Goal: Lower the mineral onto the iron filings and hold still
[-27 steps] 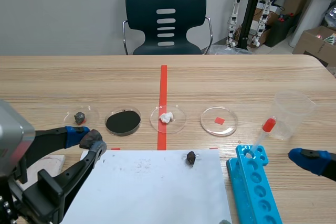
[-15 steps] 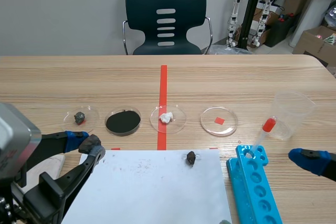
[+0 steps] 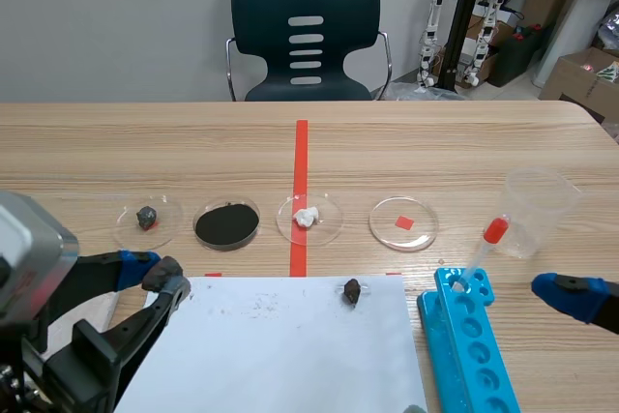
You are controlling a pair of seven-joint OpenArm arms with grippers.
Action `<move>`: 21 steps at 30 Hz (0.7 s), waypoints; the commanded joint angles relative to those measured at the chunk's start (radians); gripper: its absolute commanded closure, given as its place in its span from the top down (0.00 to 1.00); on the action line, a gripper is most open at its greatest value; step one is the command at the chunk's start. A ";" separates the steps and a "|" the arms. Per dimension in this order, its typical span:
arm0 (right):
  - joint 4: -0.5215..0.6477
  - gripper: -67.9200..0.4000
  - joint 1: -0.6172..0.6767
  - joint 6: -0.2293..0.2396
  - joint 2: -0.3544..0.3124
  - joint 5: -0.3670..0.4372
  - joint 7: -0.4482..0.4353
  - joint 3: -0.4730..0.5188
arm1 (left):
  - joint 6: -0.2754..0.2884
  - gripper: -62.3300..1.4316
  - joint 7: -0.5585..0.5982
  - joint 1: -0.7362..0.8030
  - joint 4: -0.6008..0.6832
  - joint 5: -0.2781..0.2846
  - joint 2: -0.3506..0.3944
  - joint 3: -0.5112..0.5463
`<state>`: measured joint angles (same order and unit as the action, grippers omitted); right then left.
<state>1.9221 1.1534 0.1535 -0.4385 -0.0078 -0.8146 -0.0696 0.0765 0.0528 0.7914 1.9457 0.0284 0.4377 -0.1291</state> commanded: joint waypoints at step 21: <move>0.011 1.00 -0.004 0.000 -0.005 0.011 -0.018 0.003 | -0.093 0.23 -0.792 -0.821 -0.347 0.328 -0.234 -0.111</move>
<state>1.9221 1.1534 0.1532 -0.4385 -0.0082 -0.8146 -0.0696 -0.0093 -0.7460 -0.0055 1.5993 0.3523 0.2157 -0.2390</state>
